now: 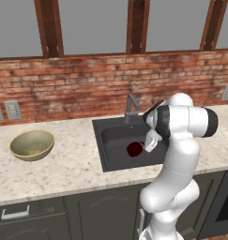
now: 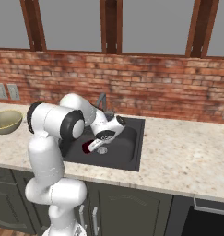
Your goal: Pick the mug and place it in the sink. Pick the bowl and place it in the open cabinet and then close the cabinet.
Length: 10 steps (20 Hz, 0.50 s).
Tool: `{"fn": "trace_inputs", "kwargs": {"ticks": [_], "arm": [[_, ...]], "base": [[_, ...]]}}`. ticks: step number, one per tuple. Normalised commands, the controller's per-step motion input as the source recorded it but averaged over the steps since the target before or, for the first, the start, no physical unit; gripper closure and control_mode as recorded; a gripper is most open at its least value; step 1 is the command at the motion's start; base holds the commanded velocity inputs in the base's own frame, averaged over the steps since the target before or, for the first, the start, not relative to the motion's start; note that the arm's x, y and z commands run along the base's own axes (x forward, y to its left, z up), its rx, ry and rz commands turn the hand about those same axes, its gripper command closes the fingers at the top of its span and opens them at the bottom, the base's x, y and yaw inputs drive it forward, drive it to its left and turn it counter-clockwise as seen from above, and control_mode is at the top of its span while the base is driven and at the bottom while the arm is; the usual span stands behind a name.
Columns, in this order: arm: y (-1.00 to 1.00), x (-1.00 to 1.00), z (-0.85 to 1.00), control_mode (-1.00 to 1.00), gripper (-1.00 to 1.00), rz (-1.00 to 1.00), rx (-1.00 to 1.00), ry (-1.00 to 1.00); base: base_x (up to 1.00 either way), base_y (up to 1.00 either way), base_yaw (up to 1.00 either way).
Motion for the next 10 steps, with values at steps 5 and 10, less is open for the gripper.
{"fn": "trace_inputs", "kwargs": {"ticks": [5, 10], "arm": [[0.0, 0.56, -0.41, -1.0, 1.0, 0.0, 0.14, 0.0], [0.0, 0.53, -0.43, -1.0, 1.0, -0.01, 0.13, 0.0]], "base": [[0.0, 0.0, 0.0], [0.0, 0.0, 0.0]]}}
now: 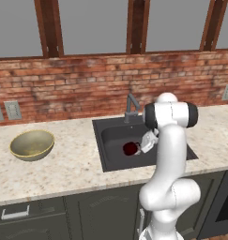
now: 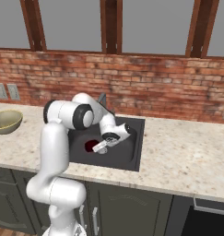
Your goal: Pick the mug and place it in the sink. Pick the bowl and place it in the open cabinet and then close the cabinet.
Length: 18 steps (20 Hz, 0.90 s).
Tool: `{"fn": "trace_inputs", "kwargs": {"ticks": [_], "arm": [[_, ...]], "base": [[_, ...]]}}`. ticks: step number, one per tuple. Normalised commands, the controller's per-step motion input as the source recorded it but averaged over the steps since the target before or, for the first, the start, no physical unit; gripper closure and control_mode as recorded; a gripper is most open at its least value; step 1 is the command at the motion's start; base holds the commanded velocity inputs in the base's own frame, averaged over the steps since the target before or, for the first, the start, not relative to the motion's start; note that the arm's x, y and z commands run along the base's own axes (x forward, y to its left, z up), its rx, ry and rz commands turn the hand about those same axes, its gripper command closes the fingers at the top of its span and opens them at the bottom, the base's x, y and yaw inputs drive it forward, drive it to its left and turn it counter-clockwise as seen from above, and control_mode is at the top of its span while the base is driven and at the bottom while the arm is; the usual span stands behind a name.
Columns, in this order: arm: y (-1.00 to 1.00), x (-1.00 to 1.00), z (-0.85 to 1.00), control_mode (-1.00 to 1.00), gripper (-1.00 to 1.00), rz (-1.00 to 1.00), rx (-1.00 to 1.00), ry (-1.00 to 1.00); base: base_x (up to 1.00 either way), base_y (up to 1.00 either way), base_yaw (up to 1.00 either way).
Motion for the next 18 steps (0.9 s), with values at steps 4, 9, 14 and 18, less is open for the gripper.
{"fn": "trace_inputs", "kwargs": {"ticks": [4, 9, 14, 18], "arm": [[0.0, 0.5, -0.46, -1.0, 1.0, -0.01, 0.07, 0.0], [0.01, 0.39, -0.38, -1.0, 1.0, -0.01, 0.01, 0.0], [0.12, 0.29, -0.27, -1.0, 1.0, -0.02, 0.0, 0.0], [0.26, 0.01, -0.02, -1.0, -1.0, -0.01, -0.01, -0.09]], "base": [[0.0, 0.0, 0.0], [0.0, 0.0, 0.0], [0.0, 0.0, 0.0], [0.0, 0.0, 0.0]]}}
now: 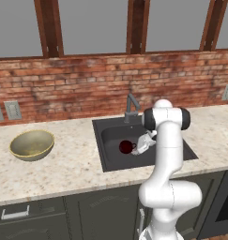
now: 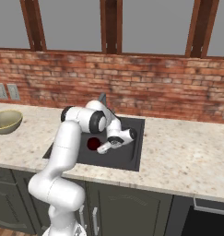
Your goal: Pick the mug and place it in the sink. Pick the bowl and place it in the open cabinet and then close the cabinet.
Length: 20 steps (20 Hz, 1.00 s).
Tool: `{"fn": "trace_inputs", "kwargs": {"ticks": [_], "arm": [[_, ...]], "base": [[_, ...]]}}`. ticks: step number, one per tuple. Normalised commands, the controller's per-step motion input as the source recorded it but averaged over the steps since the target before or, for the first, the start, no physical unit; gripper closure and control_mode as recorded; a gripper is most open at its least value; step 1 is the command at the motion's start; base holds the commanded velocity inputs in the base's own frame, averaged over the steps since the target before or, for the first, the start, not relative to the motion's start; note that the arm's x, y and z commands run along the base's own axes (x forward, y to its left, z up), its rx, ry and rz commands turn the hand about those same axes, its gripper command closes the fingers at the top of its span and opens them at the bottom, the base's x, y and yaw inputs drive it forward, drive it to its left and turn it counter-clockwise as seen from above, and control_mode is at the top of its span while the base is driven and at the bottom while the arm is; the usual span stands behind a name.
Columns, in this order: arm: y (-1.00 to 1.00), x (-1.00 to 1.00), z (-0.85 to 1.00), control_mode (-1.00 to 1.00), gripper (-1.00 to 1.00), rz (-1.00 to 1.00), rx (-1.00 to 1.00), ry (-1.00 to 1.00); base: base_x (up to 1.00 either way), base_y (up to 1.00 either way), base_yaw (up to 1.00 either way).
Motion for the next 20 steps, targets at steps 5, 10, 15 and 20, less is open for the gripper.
{"fn": "trace_inputs", "kwargs": {"ticks": [5, 10, 15, 20], "arm": [[0.03, -0.05, 0.15, -1.0, -1.0, 0.0, 0.0, -0.08], [-0.08, -0.21, 0.3, -1.0, -1.0, -0.01, 0.01, 0.0], [-0.03, -0.11, 0.75, -1.0, -1.0, 0.0, 0.0, 0.0], [-0.06, -0.2, 0.78, -1.0, -1.0, -0.01, 0.01, 0.03]], "base": [[0.0, 0.0, 0.0], [0.0, 0.0, 0.0], [0.0, 0.0, 0.0], [0.0, 0.0, 0.0]]}}
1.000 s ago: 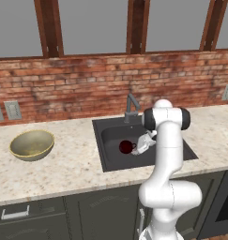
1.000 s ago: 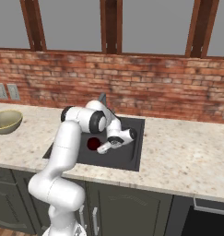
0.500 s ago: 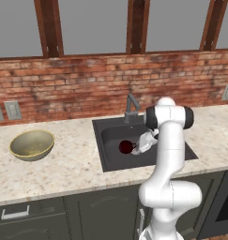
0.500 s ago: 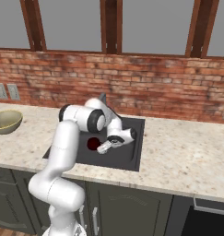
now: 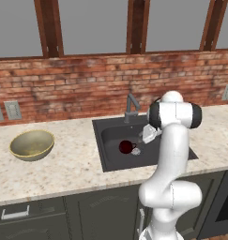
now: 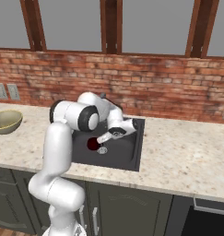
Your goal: Pick the mug and place it in the sink. Pick the bowl and place it in the open cabinet and then close the cabinet.
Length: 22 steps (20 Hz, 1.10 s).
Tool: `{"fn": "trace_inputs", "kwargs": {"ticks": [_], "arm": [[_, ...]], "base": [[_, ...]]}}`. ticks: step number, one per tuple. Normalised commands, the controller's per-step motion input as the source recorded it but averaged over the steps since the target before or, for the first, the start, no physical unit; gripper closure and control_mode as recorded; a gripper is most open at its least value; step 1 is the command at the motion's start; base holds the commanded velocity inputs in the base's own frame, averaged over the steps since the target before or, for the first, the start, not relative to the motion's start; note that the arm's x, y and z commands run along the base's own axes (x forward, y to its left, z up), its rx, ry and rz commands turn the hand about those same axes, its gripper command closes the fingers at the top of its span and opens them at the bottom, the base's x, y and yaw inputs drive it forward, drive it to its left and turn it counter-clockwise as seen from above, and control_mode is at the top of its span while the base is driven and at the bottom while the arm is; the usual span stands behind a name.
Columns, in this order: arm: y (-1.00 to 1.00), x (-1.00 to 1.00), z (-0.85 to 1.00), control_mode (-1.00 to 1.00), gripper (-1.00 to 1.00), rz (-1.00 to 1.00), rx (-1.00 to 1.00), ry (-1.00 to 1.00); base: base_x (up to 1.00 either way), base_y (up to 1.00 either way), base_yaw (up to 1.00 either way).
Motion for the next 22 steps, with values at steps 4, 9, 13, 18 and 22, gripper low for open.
{"fn": "trace_inputs", "kwargs": {"ticks": [4, 9, 13, 18, 22], "arm": [[-0.33, -0.41, 0.63, -1.0, -1.0, 0.0, 0.03, 0.05], [-0.41, -0.48, 0.67, -1.0, -1.0, -0.01, 0.03, 0.07], [-0.2, -0.37, 0.99, -1.0, -1.0, -0.01, 0.0, 0.03], [-0.14, -0.37, 1.0, -1.0, -1.0, -0.02, 0.0, 0.01], [-0.05, -0.77, 0.79, -1.0, -1.0, -0.05, 0.0, 0.0]], "base": [[0.0, 0.0, 0.0], [0.0, 0.0, 0.0], [0.0, 0.0, 0.0], [0.0, 0.0, 0.0], [0.0, 0.0, 0.0]]}}
